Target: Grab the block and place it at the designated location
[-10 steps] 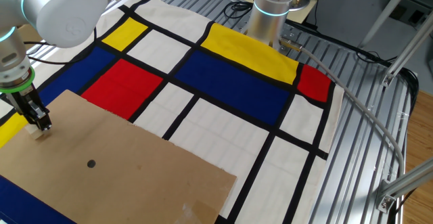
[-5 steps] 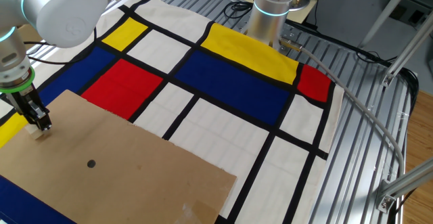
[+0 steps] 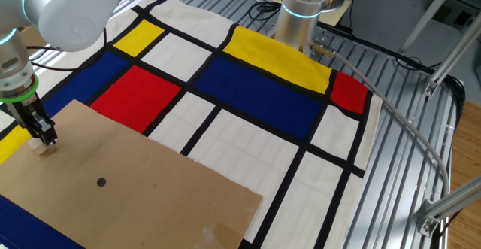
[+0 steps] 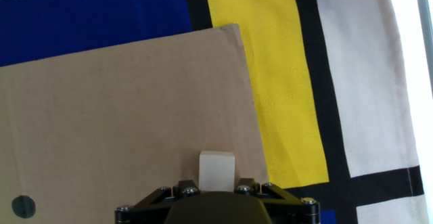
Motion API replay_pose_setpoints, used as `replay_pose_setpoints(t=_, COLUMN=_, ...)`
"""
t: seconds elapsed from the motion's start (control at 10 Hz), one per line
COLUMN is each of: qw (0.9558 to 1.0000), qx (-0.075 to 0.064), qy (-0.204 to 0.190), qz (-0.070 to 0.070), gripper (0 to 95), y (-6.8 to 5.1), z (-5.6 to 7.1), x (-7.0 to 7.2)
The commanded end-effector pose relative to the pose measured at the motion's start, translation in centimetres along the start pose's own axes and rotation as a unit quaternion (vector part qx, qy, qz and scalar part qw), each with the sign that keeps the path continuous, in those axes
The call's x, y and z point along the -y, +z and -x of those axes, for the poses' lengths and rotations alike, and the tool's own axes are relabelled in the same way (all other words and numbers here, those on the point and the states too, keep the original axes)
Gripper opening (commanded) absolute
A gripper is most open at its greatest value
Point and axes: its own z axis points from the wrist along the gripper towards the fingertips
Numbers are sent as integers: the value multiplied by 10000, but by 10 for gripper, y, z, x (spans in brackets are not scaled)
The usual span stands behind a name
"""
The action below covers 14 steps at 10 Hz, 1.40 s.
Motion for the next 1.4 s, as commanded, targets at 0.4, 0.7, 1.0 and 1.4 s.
replay_pose_setpoints(t=0.4, qw=10000, qx=-8, qy=-24, qz=58, gripper=380, y=0, z=0, x=0)
replay_pose_setpoints(t=0.7, qw=10000, qx=-11, qy=-50, qz=84, gripper=190, y=0, z=0, x=0)
replay_pose_setpoints(t=1.0, qw=9999, qx=-9, qy=-58, qz=110, gripper=190, y=0, z=0, x=0)
replay_pose_setpoints(t=1.4, qw=9999, qx=-17, qy=-75, qz=124, gripper=190, y=1, z=0, x=0)
